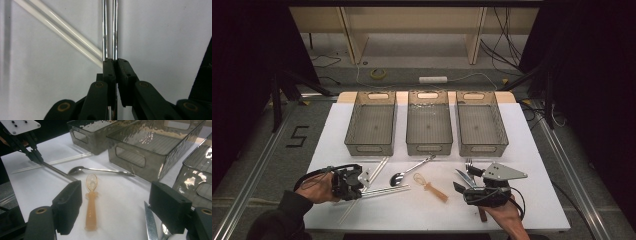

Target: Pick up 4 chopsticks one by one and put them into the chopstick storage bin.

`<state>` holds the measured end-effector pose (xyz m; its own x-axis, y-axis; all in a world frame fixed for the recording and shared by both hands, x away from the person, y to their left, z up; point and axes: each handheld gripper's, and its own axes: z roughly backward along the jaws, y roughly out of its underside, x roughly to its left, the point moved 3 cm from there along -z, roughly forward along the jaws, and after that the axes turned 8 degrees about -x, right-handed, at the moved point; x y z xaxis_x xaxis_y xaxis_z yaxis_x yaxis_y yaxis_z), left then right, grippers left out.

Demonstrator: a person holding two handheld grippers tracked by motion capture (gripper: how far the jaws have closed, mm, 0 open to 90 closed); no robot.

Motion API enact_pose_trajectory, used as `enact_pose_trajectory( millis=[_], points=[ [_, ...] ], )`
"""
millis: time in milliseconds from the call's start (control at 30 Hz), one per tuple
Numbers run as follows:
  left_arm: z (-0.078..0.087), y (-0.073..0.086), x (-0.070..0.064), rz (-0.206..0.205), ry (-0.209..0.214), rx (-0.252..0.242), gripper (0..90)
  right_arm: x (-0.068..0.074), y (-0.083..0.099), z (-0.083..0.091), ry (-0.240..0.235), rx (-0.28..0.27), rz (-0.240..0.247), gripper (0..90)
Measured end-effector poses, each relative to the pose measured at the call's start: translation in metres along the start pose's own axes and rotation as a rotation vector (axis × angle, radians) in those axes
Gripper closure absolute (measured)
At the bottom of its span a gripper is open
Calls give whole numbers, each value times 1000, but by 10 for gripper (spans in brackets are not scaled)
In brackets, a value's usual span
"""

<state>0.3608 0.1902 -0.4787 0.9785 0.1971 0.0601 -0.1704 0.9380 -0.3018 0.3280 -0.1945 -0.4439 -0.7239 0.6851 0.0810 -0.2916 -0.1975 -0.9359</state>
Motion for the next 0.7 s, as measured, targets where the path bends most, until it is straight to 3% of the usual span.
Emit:
enact_pose_trajectory(
  millis=[200,367,567,700],
  points=[
    [4,-4,-1,4,-3,-44,848,0,0,0,1,-1,-5,276],
    [10,-8,1,36,-17,-124,848,0,0,0,3,-3,-8,275],
    [19,-13,8,132,-39,-235,848,-1,0,1,7,-12,-11,271],
    [26,-16,13,196,-76,-296,848,-1,0,1,8,-13,-14,269]
  ],
)
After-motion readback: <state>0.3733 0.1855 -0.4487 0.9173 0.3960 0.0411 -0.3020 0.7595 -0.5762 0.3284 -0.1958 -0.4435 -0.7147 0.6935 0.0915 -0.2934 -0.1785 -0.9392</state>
